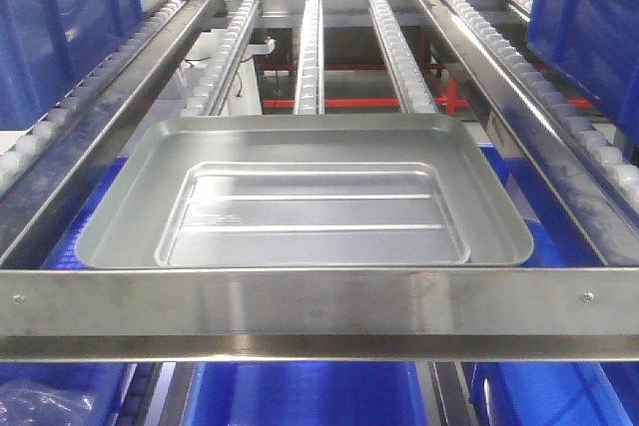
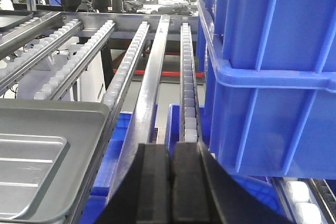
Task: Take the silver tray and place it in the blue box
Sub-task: 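Raise both arms from below the shelf toward the silver tray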
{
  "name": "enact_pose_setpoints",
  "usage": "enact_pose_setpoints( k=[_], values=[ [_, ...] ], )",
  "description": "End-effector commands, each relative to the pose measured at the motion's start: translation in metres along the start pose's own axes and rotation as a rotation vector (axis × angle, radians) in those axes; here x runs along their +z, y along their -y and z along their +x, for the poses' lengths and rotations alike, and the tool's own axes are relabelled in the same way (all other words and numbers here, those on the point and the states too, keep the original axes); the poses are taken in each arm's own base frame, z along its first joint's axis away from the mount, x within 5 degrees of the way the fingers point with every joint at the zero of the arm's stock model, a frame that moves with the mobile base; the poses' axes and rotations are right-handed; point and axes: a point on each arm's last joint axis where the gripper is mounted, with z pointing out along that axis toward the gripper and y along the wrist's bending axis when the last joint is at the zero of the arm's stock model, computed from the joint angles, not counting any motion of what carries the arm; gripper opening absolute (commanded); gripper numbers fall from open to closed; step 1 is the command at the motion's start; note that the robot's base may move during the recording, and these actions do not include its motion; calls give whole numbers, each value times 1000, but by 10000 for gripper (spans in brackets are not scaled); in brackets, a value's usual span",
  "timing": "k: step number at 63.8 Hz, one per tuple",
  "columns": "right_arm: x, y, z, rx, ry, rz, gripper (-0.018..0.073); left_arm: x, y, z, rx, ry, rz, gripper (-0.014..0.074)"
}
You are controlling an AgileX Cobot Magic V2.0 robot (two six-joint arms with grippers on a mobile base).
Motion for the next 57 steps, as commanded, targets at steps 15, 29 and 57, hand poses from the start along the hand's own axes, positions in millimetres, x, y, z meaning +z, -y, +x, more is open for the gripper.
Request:
enact_pose_setpoints(
  k=[15, 29, 57],
  values=[
    [-3, 0, -16, -16, 131, 0, 49, -1, 0, -3, 2, 85, 3, -13],
    [-3, 0, -16, -16, 131, 0, 49, -1, 0, -3, 2, 85, 3, -13],
    [-3, 0, -17, -18, 135, 0, 49, -1, 0, -3, 2, 87, 3, -13]
  ],
)
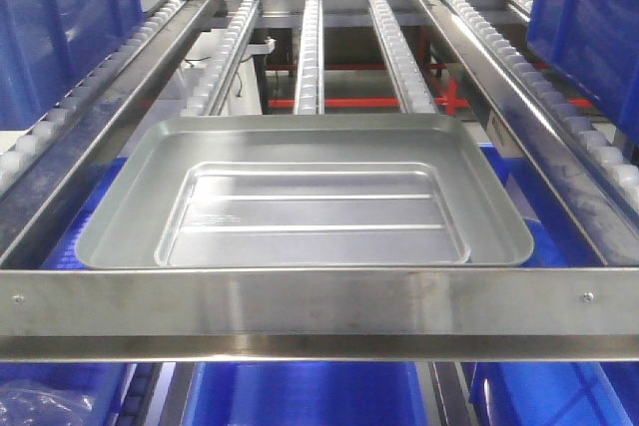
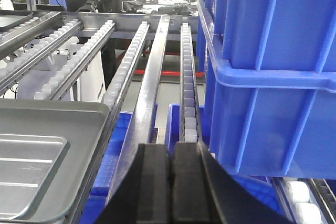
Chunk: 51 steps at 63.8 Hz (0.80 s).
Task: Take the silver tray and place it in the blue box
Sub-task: 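Raise both arms from below the shelf toward the silver tray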
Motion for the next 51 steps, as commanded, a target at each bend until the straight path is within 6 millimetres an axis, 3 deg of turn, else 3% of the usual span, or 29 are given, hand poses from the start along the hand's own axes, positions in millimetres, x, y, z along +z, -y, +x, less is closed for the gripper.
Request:
enact_pose_setpoints(
  k=[1, 11, 19, 29, 38, 43, 51],
  values=[
    [-3, 0, -17, -18, 135, 0, 49, -1, 0, -3, 2, 87, 3, -13],
    [-3, 0, -18, 5, 123, 0, 49, -1, 0, -6, 2, 107, 4, -13],
    [-3, -1, -37, 94, -28, -3, 49, -3, 3, -38, 1, 117, 10, -13],
    [9, -2, -69, 96, -224, -1, 49, 6, 6, -77, -7, -112, 3, -13],
    [46, -4, -85, 111, -474, 2, 49, 39, 8, -98, -9, -354, -8, -13],
    [67, -4, -93, 111, -620, 5, 49, 60, 9, -98, -28, -572, -13, -13],
    [102, -5, -90, 110, -889, 11, 49, 91, 16, -91, -122, -892, 7, -13]
  ],
)
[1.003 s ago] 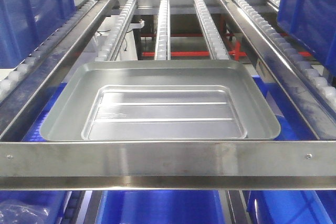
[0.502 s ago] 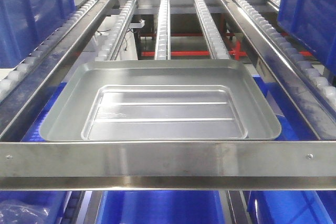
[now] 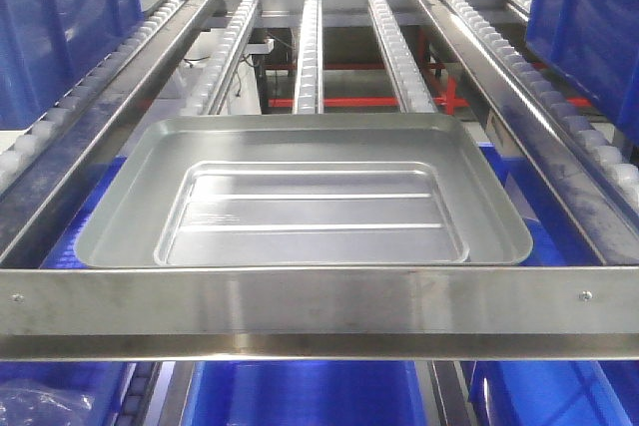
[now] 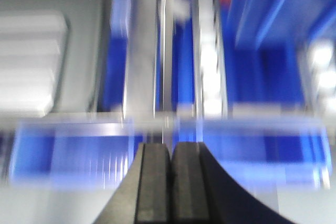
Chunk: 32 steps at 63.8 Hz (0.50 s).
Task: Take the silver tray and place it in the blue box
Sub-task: 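Raise both arms from below the shelf toward the silver tray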
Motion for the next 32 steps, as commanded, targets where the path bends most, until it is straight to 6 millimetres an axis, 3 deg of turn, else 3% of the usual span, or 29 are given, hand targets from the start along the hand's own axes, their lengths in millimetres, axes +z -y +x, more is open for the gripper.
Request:
enact_pose_setpoints(
  k=[1, 20, 32],
  values=[
    [11, -2, -24, 12, -76, 1, 49, 14, 8, -21, -64, -130, 54, -13],
    [60, -9, -39, 91, -233, -43, 49, 88, 17, -32, -197, -391, 110, -13],
    [89, -40, -54, 72, -264, -111, 58, 106, 54, -48, -103, -344, 165, -7]
  ],
)
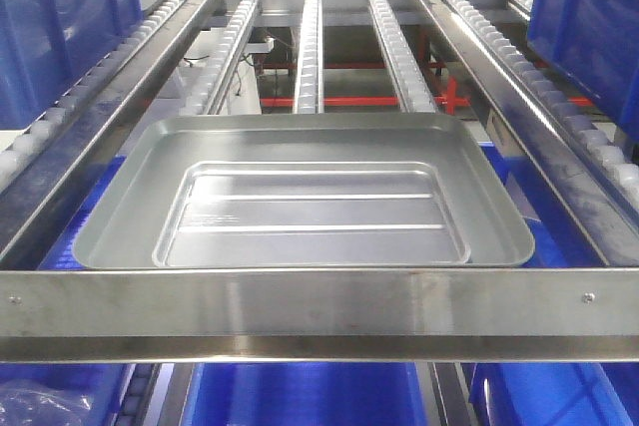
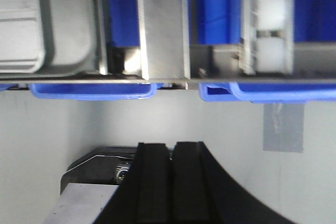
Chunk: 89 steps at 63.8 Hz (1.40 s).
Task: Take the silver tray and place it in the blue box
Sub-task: 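Raise both arms from below the shelf toward the silver tray, then lower both open grippers onto the tray's side rims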
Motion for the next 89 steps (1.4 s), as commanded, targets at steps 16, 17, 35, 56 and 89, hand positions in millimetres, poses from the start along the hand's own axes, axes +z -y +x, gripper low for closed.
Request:
enact_pose_setpoints(
  k=[16, 17, 35, 56, 89],
  values=[
    [27, -65, -42, -30, 90, -36, 58, 8, 80, -39, 89, 127, -2, -7],
    [27, -67, -44, -34, 98, -37, 58, 9, 83, -40, 91, 124, 4, -7],
    [62, -100, -85, -49, 56, -36, 58, 42, 118, -70, 119, 79, 14, -7],
    [79, -107, -95, -37, 21, -32, 58, 67, 135, -75, 60, 45, 9, -7],
    [93, -109, -97, -33, 30, -44, 361, 76, 142, -74, 107, 73, -8, -7]
  ],
)
